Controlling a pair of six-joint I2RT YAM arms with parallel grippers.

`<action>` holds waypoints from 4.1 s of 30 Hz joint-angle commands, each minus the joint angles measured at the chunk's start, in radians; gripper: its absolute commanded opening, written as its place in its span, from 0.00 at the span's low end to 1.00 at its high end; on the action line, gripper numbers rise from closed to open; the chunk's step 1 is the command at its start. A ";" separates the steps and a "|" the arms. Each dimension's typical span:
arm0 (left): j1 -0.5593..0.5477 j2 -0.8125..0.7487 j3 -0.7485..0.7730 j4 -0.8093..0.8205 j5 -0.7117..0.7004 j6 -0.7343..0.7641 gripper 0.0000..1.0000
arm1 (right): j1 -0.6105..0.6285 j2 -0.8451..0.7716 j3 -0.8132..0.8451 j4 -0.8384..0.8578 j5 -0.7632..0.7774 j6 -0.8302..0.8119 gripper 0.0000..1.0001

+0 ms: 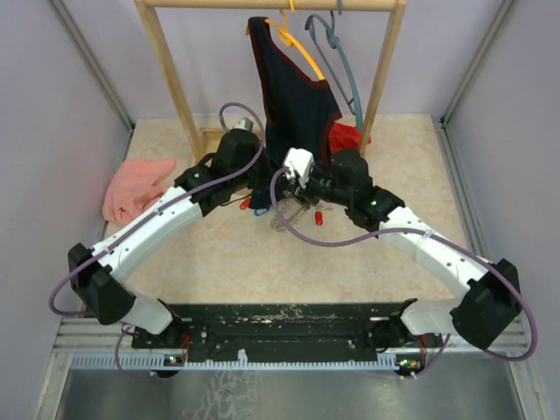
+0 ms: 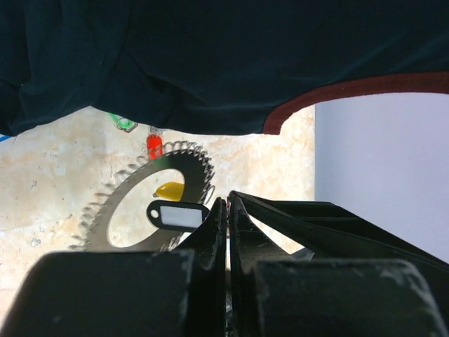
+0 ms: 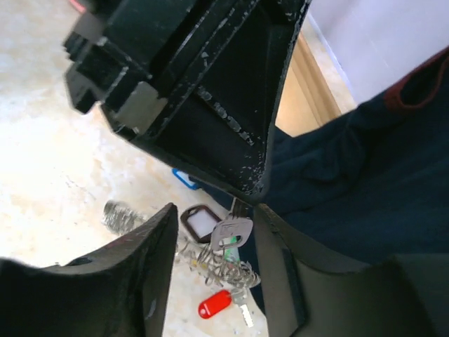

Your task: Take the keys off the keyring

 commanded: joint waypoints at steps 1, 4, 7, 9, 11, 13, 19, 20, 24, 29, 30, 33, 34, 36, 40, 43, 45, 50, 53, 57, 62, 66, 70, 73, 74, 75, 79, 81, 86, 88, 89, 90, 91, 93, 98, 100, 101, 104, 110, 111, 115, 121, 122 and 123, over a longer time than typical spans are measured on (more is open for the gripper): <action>0.001 -0.010 0.046 0.010 0.029 -0.039 0.00 | 0.036 0.008 0.006 0.082 0.171 -0.057 0.43; 0.001 -0.010 0.046 0.011 0.046 -0.045 0.00 | 0.053 0.011 -0.003 0.102 0.231 -0.086 0.39; 0.000 -0.010 0.046 0.012 0.056 -0.048 0.00 | 0.075 0.014 -0.007 0.111 0.283 -0.116 0.33; 0.001 -0.014 0.045 0.011 0.056 -0.050 0.00 | 0.093 0.016 -0.007 0.112 0.321 -0.140 0.30; 0.000 -0.018 0.043 0.011 0.052 -0.050 0.00 | 0.101 0.016 -0.006 0.109 0.344 -0.154 0.28; 0.000 -0.024 0.040 0.011 0.047 -0.048 0.00 | 0.108 0.015 -0.005 0.108 0.363 -0.171 0.23; 0.001 -0.037 0.027 0.021 0.037 -0.047 0.00 | 0.118 0.013 0.003 0.091 0.387 -0.211 0.02; 0.001 -0.037 0.026 0.025 0.038 -0.047 0.00 | 0.118 0.013 0.007 0.083 0.383 -0.216 0.00; 0.001 -0.051 0.008 0.052 0.045 -0.042 0.18 | 0.118 0.004 0.012 0.060 0.361 -0.222 0.00; 0.002 -0.120 -0.055 0.121 0.026 0.003 0.40 | 0.084 -0.013 0.023 0.030 0.238 -0.161 0.00; 0.003 -0.147 -0.084 0.153 0.018 0.028 0.42 | 0.068 -0.018 0.029 0.022 0.198 -0.137 0.00; 0.003 -0.263 -0.247 0.331 0.033 0.161 0.51 | 0.005 -0.038 0.038 0.008 0.024 -0.054 0.00; 0.003 -0.318 -0.330 0.429 0.067 0.228 0.55 | -0.021 -0.046 0.042 0.006 -0.042 -0.020 0.00; 0.004 -0.436 -0.514 0.689 0.164 0.380 0.61 | -0.072 -0.054 0.048 0.008 -0.199 0.041 0.00; 0.003 -0.635 -0.865 1.115 0.314 0.670 0.63 | -0.156 -0.056 0.048 0.049 -0.509 0.151 0.00; 0.004 -0.701 -1.010 1.225 0.276 0.742 0.57 | -0.165 -0.047 0.057 0.060 -0.675 0.180 0.00; 0.004 -0.697 -1.037 1.225 0.249 0.777 0.51 | -0.166 -0.037 0.066 0.067 -0.746 0.197 0.00; 0.008 -0.576 -0.989 1.178 0.230 0.832 0.39 | -0.167 -0.018 0.087 0.042 -0.804 0.191 0.00; 0.014 -0.514 -0.984 1.208 0.250 0.858 0.38 | -0.170 -0.014 0.092 0.030 -0.814 0.186 0.00; 0.020 -0.448 -0.999 1.294 0.355 0.862 0.38 | -0.170 -0.003 0.096 0.026 -0.834 0.188 0.00; 0.023 -0.392 -0.990 1.351 0.408 0.859 0.42 | -0.170 0.008 0.092 0.030 -0.857 0.193 0.00; 0.032 -0.369 -0.996 1.426 0.517 0.832 0.44 | -0.170 0.009 0.090 0.033 -0.863 0.194 0.00; 0.032 -0.390 -1.020 1.490 0.576 0.802 0.44 | -0.170 0.013 0.086 0.035 -0.854 0.191 0.00; 0.032 -0.400 -1.024 1.511 0.629 0.779 0.44 | -0.170 0.017 0.085 0.035 -0.855 0.192 0.00; 0.032 -0.398 -1.022 1.512 0.644 0.772 0.44 | -0.170 0.018 0.085 0.037 -0.854 0.194 0.00; 0.032 -0.394 -1.018 1.512 0.654 0.768 0.45 | -0.170 0.018 0.083 0.040 -0.855 0.196 0.00; 0.032 -0.385 -1.017 1.508 0.639 0.779 0.45 | -0.170 0.015 0.081 0.045 -0.860 0.203 0.00; 0.032 -0.382 -1.012 1.504 0.651 0.782 0.45 | -0.170 0.015 0.081 0.046 -0.862 0.205 0.00; 0.035 -0.445 -1.030 1.484 0.594 0.818 0.45 | -0.170 0.015 0.075 0.058 -0.894 0.214 0.00; 0.041 -0.500 -1.053 1.463 0.531 0.827 0.43 | -0.171 0.016 0.076 0.051 -0.910 0.206 0.00; 0.046 -0.523 -1.065 1.446 0.507 0.833 0.43 | -0.170 0.017 0.078 0.045 -0.920 0.202 0.00; 0.050 -0.541 -1.075 1.429 0.487 0.843 0.42 | -0.170 0.017 0.080 0.042 -0.930 0.199 0.00; 0.052 -0.550 -1.084 1.409 0.473 0.863 0.39 | -0.171 0.018 0.081 0.037 -0.939 0.196 0.00; 0.052 -0.541 -1.086 1.362 0.452 0.904 0.30 | -0.170 0.018 0.086 0.030 -0.953 0.192 0.00; 0.052 -0.433 -1.088 1.443 0.510 0.925 0.26 | -0.171 0.020 0.090 0.023 -0.969 0.191 0.00; 0.052 -0.387 -1.080 1.502 0.571 0.921 0.28 | -0.171 0.023 0.092 0.023 -0.969 0.191 0.00; 0.052 -0.361 -1.073 1.520 0.599 0.910 0.29 | -0.171 0.024 0.092 0.022 -0.969 0.191 0.00; 0.048 -0.332 -1.065 1.583 0.664 0.881 0.32 | -0.171 0.027 0.091 0.022 -0.962 0.190 0.00; 0.038 -0.367 -1.081 1.600 0.682 0.857 0.38 | -0.171 0.039 0.089 0.022 -0.951 0.190 0.00; 0.032 -0.369 -1.080 1.599 0.682 0.856 0.38 | -0.171 0.041 0.087 0.025 -0.950 0.190 0.00; 0.006 -0.355 -1.072 1.606 0.686 0.857 0.39 | -0.171 0.047 0.083 0.040 -0.944 0.204 0.00; -0.016 -0.322 -1.057 1.641 0.692 0.855 0.41 | -0.170 0.052 0.079 0.051 -0.940 0.214 0.00; -0.017 -0.321 -1.057 1.643 0.682 0.853 0.42 | -0.170 0.053 0.079 0.053 -0.940 0.215 0.00; -0.018 -0.320 -1.055 1.643 0.672 0.853 0.42 | -0.170 0.054 0.077 0.056 -0.940 0.217 0.00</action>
